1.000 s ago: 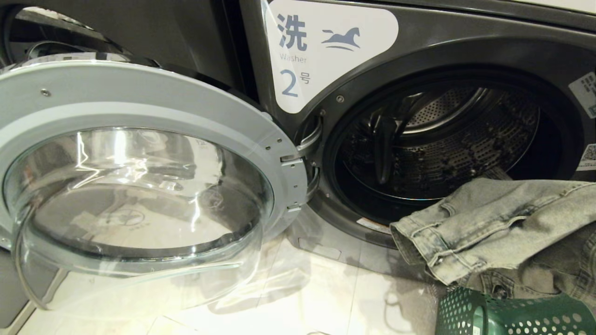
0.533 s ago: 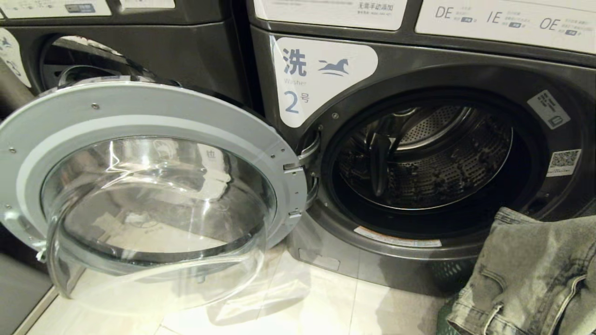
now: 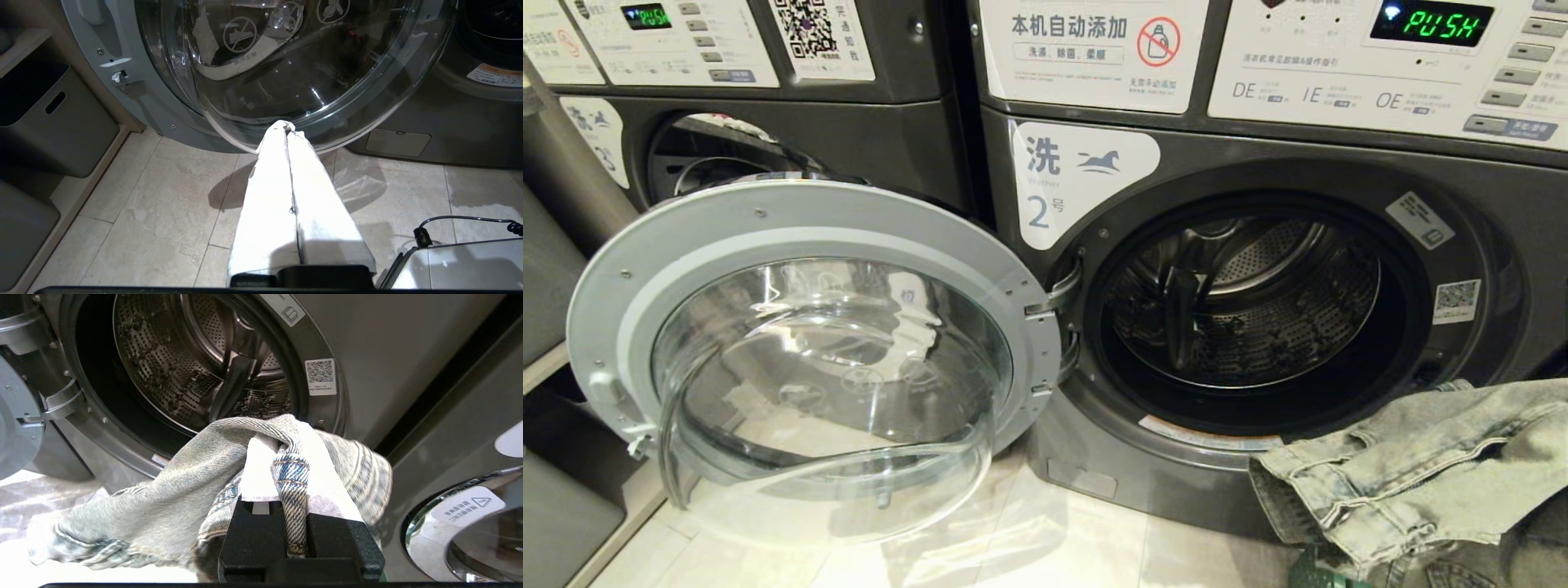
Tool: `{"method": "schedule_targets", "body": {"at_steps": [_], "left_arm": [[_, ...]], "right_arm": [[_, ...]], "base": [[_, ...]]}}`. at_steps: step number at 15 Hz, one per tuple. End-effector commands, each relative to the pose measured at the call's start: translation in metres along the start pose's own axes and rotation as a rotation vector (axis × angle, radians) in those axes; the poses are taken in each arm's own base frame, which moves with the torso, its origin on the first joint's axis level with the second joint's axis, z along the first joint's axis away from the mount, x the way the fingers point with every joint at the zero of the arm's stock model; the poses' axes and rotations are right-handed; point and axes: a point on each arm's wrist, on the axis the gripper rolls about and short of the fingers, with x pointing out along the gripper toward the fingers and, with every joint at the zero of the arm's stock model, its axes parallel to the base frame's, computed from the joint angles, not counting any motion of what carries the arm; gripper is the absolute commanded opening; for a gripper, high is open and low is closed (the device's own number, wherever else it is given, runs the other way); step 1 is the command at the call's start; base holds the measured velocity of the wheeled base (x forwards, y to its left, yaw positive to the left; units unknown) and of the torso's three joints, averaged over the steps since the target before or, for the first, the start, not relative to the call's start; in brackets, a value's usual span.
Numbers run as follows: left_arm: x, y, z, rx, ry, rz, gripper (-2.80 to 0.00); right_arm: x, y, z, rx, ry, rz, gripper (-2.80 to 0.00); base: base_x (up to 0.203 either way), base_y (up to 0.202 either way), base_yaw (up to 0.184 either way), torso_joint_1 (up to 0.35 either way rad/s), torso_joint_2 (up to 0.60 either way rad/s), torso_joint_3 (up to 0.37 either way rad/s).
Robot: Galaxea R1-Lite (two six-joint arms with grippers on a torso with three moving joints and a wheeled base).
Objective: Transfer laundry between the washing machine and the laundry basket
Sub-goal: Pick a cloth and place it into the basket
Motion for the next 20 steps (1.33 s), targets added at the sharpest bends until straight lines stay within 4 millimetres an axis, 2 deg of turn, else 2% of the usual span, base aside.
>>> {"method": "schedule_targets", "body": {"at_steps": [1, 5, 20], "left_arm": [[0.0000, 0.0000, 0.0000, 0.001, 0.000, 0.000, -2.80], [0.0000, 0.0000, 0.0000, 0.001, 0.000, 0.000, -2.80], [0.0000, 0.0000, 0.0000, 0.001, 0.001, 0.000, -2.80]], "right_arm": [[0.0013, 0.0009, -0.0011, -0.006, 0.008, -0.002, -2.80], [0.0036, 0.0029, -0.0082, -0.023, 0.035, -0.013, -2.80], [0.0047, 0.0045, -0.0106, -0.035, 0.042, 0.009, -2.80]], "base": [[0.000, 0.000, 0.000, -0.001, 0.00, 0.066], [0.000, 0.000, 0.000, 0.001, 0.00, 0.008], [0.000, 0.000, 0.000, 0.000, 0.00, 0.000]]}}
